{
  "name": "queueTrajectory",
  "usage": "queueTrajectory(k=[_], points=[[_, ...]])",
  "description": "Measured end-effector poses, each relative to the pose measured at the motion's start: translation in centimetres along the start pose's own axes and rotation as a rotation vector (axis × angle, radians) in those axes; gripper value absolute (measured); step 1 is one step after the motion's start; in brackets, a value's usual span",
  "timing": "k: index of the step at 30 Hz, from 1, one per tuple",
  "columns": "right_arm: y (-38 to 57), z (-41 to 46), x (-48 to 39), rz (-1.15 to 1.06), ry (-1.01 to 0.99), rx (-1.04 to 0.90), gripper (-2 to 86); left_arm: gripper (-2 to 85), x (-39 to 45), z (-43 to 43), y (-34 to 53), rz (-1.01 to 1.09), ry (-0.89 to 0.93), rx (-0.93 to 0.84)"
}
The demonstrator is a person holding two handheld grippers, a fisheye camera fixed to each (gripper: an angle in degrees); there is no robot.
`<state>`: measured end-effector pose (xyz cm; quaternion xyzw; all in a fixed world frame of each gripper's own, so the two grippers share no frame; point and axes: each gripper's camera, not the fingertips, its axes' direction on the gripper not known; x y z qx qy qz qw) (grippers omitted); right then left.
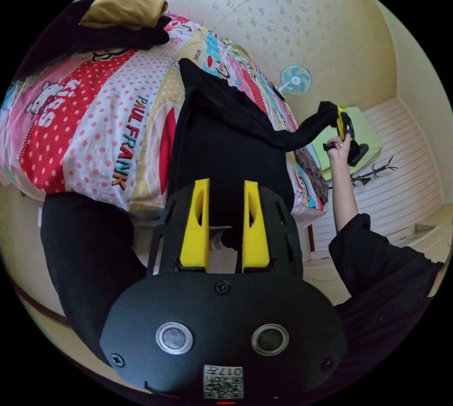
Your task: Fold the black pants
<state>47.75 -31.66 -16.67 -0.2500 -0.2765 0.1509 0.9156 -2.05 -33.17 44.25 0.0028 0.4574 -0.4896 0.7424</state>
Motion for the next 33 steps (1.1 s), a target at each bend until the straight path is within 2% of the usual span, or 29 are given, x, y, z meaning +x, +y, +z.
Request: queueTrajectory(k=[2,4,9,13,16,18,20,21,24,27,30,33], points=[[2.4,6.8,-3.8,-0.08,-0.064,-0.214,5.5,11.2,-0.6,-0.4,0.4,0.009,-0.034,0.004],[8.2,12.2,-6.3,-0.094,0.039,-0.427,7.2,11.5,-1.5,-0.7,0.6,0.008,-0.072,-0.005],[17.4,7.9,-5.9,0.093,0.187,-0.505,10.6,13.5,-4.5,-1.0,-0.4,0.042,-0.122,-0.114],[24.3,1.9,-6.0,0.371,0.494,-0.605,15.3,15.7,-6.1,2.2,-1.4,0.091,-0.159,-0.282],[29.6,1.0,-8.3,0.471,0.589,-0.59,15.6,13.6,-7.1,5.1,-2.1,0.093,-0.108,-0.337],[32.2,3.1,-8.5,0.482,0.617,-0.666,13.7,8.7,-7.8,5.7,-2.8,0.059,-0.144,-0.354],[32.2,4.1,-9.6,0.416,0.679,-0.695,9.8,4.9,-8.6,4.6,-3.4,0.042,-0.135,-0.376],[31.0,4.2,-10.3,0.386,0.628,-0.727,6.0,4.3,-9.1,3.3,-3.8,0.031,-0.049,-0.392],[26.2,2.3,-12.9,0.337,0.572,-0.678,5.2,3.6,-8.0,-2.1,-5.4,0.084,0.145,-0.364],[20.3,1.8,-13.9,0.256,0.48,-0.612,5.5,3.9,-5.7,-7.5,-9.4,0.18,0.132,-0.274],[16.0,3.4,-10.9,0.213,0.422,-0.551,7.5,5.3,-5.2,-9.1,-14.9,0.246,0.083,-0.199],[15.3,3.2,-6.0,0.372,0.436,-0.455,10.4,9.3,-8.0,-9.1,-18.7,0.154,0.033,-0.112]])
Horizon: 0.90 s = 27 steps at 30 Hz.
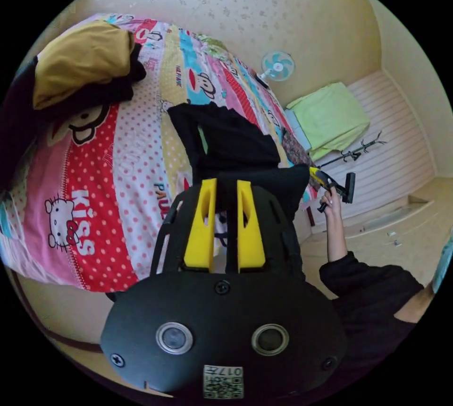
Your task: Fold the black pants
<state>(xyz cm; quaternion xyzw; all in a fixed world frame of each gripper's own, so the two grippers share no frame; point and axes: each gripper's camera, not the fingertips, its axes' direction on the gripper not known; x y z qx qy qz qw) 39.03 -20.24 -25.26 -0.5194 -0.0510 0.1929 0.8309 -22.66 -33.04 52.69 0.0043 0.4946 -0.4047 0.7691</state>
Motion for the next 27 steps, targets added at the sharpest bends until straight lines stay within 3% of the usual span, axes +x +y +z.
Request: queueTrajectory(k=[3,8,10,12,14,16,21,23,27], points=[[2.5,-0.4,2.8,0.074,-0.06,0.038,13.0,12.3,-2.6,0.0,1.2,-0.057,-0.036,0.049],[8.9,2.4,6.7,0.058,-0.049,-0.013,13.4,13.6,-5.6,3.2,6.5,-0.129,0.009,-0.013],[10.5,4.6,8.5,0.074,-0.069,-0.1,10.1,12.0,-6.3,5.0,7.8,-0.165,0.012,-0.075],[11.4,4.1,8.7,0.048,-0.064,-0.111,6.0,4.7,-6.4,4.5,9.4,-0.186,-0.004,-0.022],[12.3,1.4,9.0,0.049,-0.157,-0.08,4.6,4.2,-7.1,4.4,10.3,-0.205,0.144,-0.114],[14.1,-4.2,9.6,0.037,-0.379,0.031,3.9,3.9,-7.6,2.3,12.0,-0.222,0.281,-0.067],[19.3,-16.2,8.9,-0.13,-0.666,0.137,3.5,3.9,-4.8,-6.9,16.3,-0.029,0.569,-0.042],[21.9,-19.4,9.2,-0.17,-0.764,0.183,3.4,3.9,-3.9,-8.8,17.8,0.035,0.648,-0.093],[27.5,-21.6,9.9,-0.187,-0.836,0.137,3.3,3.9,-4.4,-10.6,21.7,-0.023,0.596,-0.168]])
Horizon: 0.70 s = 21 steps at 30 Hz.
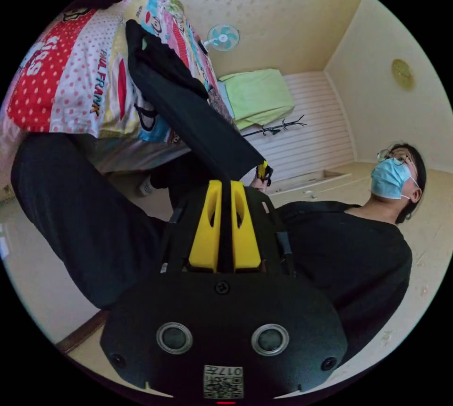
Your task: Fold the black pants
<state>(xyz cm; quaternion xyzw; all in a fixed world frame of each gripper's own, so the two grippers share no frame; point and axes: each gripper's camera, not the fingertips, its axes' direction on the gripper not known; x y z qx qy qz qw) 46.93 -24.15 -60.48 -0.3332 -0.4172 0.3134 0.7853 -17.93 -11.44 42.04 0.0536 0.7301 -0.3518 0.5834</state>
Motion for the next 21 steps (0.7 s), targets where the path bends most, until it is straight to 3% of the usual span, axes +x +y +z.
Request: queueTrajectory(k=[3,5,10,15,18,21], points=[[1.2,-0.9,-0.9,-0.02,-0.042,0.061,3.3,3.9,0.2,-1.7,1.2,-0.016,0.141,0.1],[0.2,-1.1,-0.7,-0.034,0.02,0.097,3.4,3.9,0.3,-2.8,0.1,-0.015,0.12,0.154],[-12.5,2.8,4.3,-0.15,0.085,0.026,4.1,3.9,-0.1,-3.7,-10.7,0.081,0.135,0.126],[-26.3,9.1,11.0,-0.143,0.249,0.033,7.5,8.4,-1.1,-6.4,-27.8,0.091,-0.129,0.173],[-28.0,13.0,12.7,-0.03,0.357,0.129,8.4,13.0,-3.1,-7.7,-31.5,-0.007,-0.311,0.221],[-25.0,19.4,13.2,-0.048,0.501,0.022,6.8,13.7,-4.9,-6.2,-29.1,-0.063,-0.409,0.283]])
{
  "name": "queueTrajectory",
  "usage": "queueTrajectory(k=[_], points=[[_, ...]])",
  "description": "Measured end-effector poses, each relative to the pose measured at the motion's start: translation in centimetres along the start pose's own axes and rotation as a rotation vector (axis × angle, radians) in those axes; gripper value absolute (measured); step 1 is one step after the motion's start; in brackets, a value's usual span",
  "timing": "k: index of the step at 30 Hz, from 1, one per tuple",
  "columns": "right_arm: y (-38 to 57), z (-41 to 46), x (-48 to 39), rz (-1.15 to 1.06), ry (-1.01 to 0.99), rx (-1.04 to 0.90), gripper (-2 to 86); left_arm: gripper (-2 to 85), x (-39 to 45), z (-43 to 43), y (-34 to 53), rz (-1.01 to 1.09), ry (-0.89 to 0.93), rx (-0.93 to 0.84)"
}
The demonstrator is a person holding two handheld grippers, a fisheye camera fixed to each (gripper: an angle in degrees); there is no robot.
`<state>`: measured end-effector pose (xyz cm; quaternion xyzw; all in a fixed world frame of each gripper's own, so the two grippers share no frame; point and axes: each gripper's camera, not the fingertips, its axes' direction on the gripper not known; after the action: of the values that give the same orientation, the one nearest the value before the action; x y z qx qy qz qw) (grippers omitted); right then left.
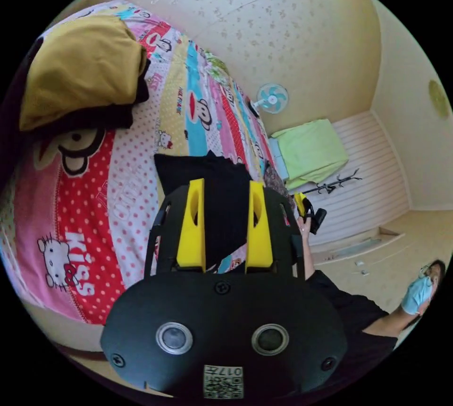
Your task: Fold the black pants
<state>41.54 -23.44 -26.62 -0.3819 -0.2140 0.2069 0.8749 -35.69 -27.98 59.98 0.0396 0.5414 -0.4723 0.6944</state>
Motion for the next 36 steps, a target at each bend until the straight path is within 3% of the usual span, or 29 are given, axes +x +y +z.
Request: queueTrajectory(k=[2,4,6,9,13,17,21,24,26,29,33,36], points=[[3.3,4.6,-1.0,-0.094,0.207,-0.149,5.0,15.9,-1.4,2.3,3.2,-0.072,-0.067,-0.044],[8.2,10.5,0.3,-0.178,0.658,-0.438,2.3,16.8,-2.7,4.4,7.1,-0.157,-0.131,-0.08],[11.6,10.6,0.4,-0.266,0.752,-0.384,1.3,16.4,-3.9,6.4,12.0,-0.251,-0.146,-0.066],[13.9,8.3,0.7,-0.192,0.854,-0.278,0.7,12.0,-5.3,8.5,15.5,-0.371,-0.048,-0.019],[13.8,5.1,1.2,-0.095,0.791,-0.236,0.5,5.5,-4.3,9.1,13.6,-0.366,0.102,0.052],[13.2,-2.3,2.3,0.059,0.624,-0.096,0.8,5.2,8.9,10.5,7.2,0.04,0.025,0.086],[13.9,-9.3,6.2,0.218,0.477,-0.051,1.5,7.4,22.5,20.4,6.6,0.407,0.066,-0.129],[14.9,-13.9,8.8,0.274,0.423,-0.014,3.2,11.1,27.0,26.4,9.4,0.571,0.146,-0.303],[15.4,-16.8,10.2,0.306,0.401,0.008,5.2,11.6,26.6,27.5,10.6,0.558,0.183,-0.311],[16.2,-20.5,13.0,0.378,0.309,-0.001,8.5,12.4,22.2,26.4,11.3,0.426,0.152,-0.165],[17.0,-23.3,16.7,0.495,0.048,0.027,13.1,16.7,13.7,25.3,11.7,0.132,-0.005,-0.039],[16.8,-23.1,18.5,0.562,-0.142,0.016,16.3,17.2,9.2,27.8,11.9,-0.054,0.09,-0.08]])
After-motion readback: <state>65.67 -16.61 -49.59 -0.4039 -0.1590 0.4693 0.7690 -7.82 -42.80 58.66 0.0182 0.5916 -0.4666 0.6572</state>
